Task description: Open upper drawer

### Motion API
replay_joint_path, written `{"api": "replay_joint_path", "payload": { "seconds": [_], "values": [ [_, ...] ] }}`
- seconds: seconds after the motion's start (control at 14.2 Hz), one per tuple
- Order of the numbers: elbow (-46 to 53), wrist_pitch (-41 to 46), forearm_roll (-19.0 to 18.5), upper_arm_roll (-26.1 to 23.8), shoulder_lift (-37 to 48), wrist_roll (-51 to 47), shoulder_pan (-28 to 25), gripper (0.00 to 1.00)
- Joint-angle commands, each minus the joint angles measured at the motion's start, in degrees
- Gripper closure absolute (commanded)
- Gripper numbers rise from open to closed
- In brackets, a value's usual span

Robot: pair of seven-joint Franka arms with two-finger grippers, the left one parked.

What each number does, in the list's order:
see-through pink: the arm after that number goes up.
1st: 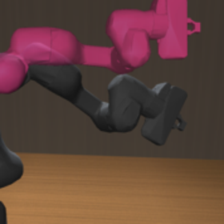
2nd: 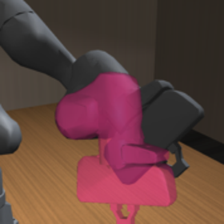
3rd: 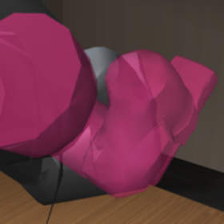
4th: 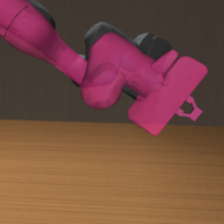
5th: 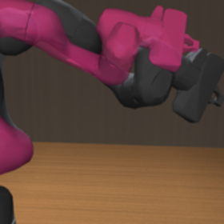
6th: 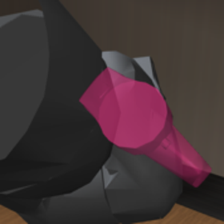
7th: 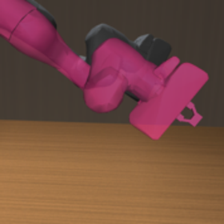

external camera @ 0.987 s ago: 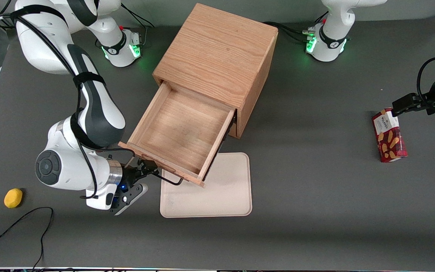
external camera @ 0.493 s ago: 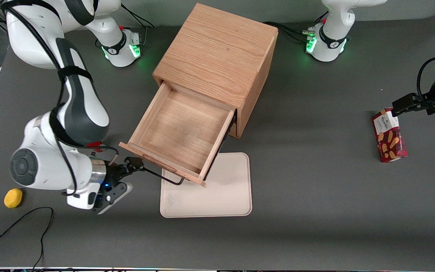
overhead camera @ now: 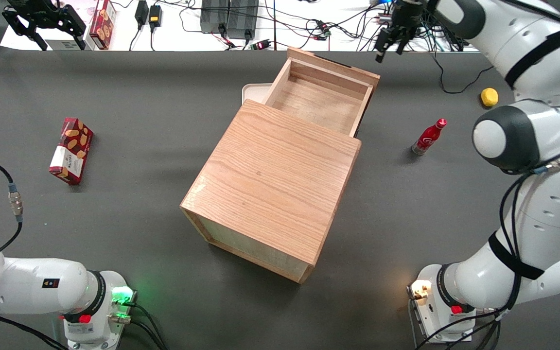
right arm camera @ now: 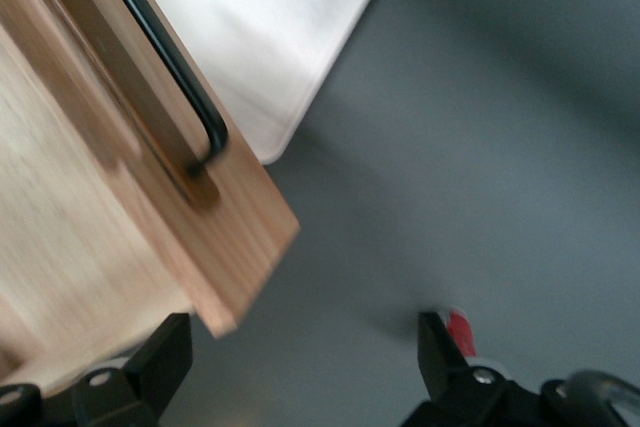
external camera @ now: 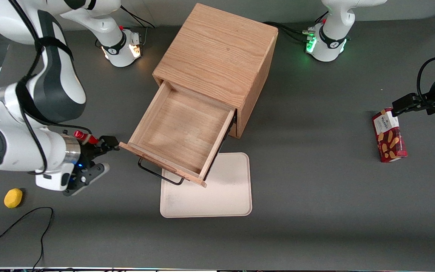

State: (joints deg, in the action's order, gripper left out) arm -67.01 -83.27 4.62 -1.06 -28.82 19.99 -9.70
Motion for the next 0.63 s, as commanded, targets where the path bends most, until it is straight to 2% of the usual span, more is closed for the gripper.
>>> {"api": "replay_joint_path", "payload": {
  "seconds": [0.0, 0.14, 0.35, 0.56],
  "values": [
    [-16.9, -1.4, -0.6, 4.0, 13.4, -0.4, -0.4, 0.0],
    [-24.1, -2.1, -0.8, 6.6, 19.7, -0.4, -0.4, 0.0],
    [-32.8, -4.6, -1.5, 13.0, 26.6, -2.5, -0.8, 0.0],
    [-35.3, -3.6, -5.5, 13.2, 29.3, -11.0, -0.8, 0.0]
  ]
}}
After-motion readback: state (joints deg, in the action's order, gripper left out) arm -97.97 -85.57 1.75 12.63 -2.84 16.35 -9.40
